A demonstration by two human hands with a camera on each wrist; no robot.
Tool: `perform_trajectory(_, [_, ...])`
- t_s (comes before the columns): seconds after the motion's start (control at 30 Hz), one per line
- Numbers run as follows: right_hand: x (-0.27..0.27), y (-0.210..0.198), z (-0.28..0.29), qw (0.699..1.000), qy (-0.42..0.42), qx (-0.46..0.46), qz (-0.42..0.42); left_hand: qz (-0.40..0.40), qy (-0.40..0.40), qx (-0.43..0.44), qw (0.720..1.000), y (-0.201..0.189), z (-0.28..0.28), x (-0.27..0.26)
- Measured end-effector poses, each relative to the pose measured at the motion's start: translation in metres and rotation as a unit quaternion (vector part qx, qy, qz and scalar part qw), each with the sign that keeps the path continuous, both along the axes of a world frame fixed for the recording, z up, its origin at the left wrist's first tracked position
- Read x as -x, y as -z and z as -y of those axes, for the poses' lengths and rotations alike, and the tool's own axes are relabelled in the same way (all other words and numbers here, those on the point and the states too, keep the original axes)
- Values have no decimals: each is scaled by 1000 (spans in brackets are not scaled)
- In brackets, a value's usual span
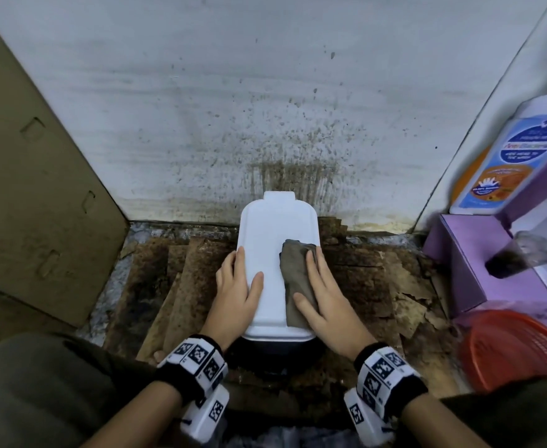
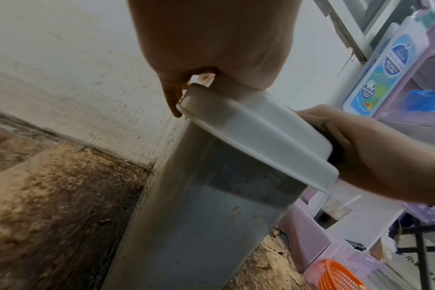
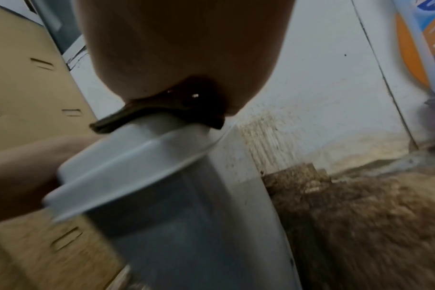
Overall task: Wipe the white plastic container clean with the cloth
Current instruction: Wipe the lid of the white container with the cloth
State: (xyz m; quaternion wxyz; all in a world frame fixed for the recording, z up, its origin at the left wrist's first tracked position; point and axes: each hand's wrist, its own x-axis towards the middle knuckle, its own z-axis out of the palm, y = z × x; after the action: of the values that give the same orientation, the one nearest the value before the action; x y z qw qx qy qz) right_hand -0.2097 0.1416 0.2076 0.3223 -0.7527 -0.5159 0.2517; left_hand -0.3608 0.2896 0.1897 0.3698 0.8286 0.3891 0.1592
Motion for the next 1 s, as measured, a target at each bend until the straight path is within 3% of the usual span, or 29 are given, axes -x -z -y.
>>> perform_trajectory(0.2, [57, 16, 23, 992, 98, -84, -10, 6, -2, 4, 1000, -1, 1, 0])
perform_trajectory(0.33, [70, 20, 19, 987, 134, -81, 31, 4, 0, 10, 1000, -4, 3, 1])
perform_trajectory(0.57, [48, 23, 0, 984, 137, -48, 105, -1, 2, 7, 1000, -6, 2, 2])
perform_trajectory(0.73, [19, 13, -16, 989, 91, 5, 114, -8, 2, 9, 1000, -6, 1, 3])
perform_trajectory(1.0, [43, 17, -6, 975, 109, 6, 193, -25, 2, -10, 1000, -6, 1, 4])
